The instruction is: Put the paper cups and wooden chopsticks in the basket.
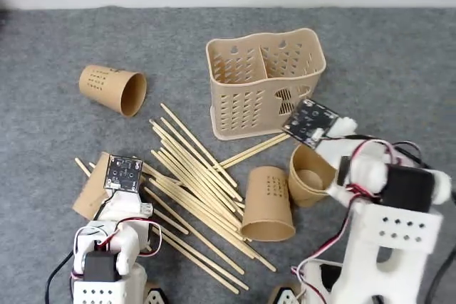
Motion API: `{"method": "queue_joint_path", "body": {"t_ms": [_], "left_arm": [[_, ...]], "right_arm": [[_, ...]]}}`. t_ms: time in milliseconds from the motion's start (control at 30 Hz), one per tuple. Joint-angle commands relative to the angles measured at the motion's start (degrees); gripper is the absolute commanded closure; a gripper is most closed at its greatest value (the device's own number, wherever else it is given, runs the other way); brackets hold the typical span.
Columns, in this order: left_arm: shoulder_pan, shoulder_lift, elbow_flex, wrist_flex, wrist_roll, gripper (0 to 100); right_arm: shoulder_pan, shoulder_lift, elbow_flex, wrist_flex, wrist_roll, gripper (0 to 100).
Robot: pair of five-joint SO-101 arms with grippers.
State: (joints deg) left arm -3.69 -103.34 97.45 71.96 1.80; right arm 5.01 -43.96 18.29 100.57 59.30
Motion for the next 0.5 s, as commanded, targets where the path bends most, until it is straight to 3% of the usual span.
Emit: {"method": "queue_joint_path", "body": {"t_ms": [0,267,467], "left_arm": [[0.0,-0.9,-1.0,0.3,0.4,99],[0.0,-0.9,-1.0,0.3,0.4,99],[0.0,-0.9,-1.0,0.3,0.4,99]], "right_arm": [[-4.3,-1.2,-2.9,2.4,-5.1,80.9],[-13.1,-1.2,-1.1,2.5,-23.8,80.9],[-22.1,-1.3,10.7,2.5,-24.4,80.9]]}}
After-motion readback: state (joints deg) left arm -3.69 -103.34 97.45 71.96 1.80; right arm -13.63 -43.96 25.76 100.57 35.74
